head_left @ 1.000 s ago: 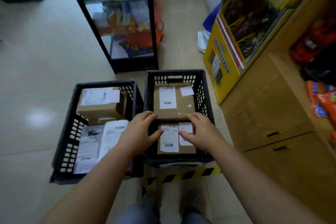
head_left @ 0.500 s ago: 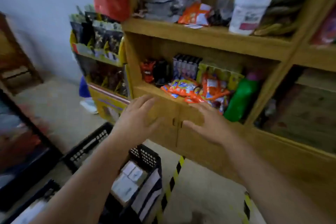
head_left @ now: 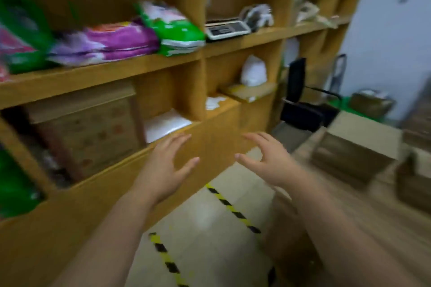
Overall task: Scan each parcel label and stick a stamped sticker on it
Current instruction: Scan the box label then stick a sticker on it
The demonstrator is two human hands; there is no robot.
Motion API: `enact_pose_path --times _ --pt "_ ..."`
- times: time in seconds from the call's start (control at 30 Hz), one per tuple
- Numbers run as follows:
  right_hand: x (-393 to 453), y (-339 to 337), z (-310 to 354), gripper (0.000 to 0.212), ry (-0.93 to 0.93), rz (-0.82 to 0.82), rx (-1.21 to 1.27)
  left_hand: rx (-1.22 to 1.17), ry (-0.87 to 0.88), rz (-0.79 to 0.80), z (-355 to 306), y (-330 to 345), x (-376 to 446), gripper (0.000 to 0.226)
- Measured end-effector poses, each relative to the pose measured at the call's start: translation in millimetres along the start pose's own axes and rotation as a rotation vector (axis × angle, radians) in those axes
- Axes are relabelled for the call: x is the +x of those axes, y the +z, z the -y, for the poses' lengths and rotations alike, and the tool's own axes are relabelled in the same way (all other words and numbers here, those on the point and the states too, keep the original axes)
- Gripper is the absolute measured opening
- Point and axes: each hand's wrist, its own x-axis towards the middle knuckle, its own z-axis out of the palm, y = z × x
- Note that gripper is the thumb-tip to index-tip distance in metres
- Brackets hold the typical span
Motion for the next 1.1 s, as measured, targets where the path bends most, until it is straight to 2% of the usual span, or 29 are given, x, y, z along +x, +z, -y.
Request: enact_pose_path --times 0.2,0.4,0.6,0.77,0.97,1.1 --pt "-55 -110 -158 0.061 0.268 -0.183 -0.027 -0.147 0.249 0.172 -148 148 101 0.06" --pt "-79 -151 -257 0.064 0.473 -0.25 -0.005 -0.207 0.39 0.32 -234 238 151 0.059" --pt "-65 -152 -338 0.064 0.63 -0.269 -0.026 -0.206 0.394 0.443 -251 326 202 0.059" --pt "-21 -160 -395 0.066 0.745 -0.319 -0.058 -0.18 0.359 0.5 -243 401 268 0.061" --pt "23 -168 -465 0.074 0.865 -0.388 -0.121 -0.079 0.228 0.522 -230 474 338 0.086" --pt "34 -156 -498 0.082 0.945 -0.356 -0.063 -0.022 0.133 0.58 -216 510 358 0.095"
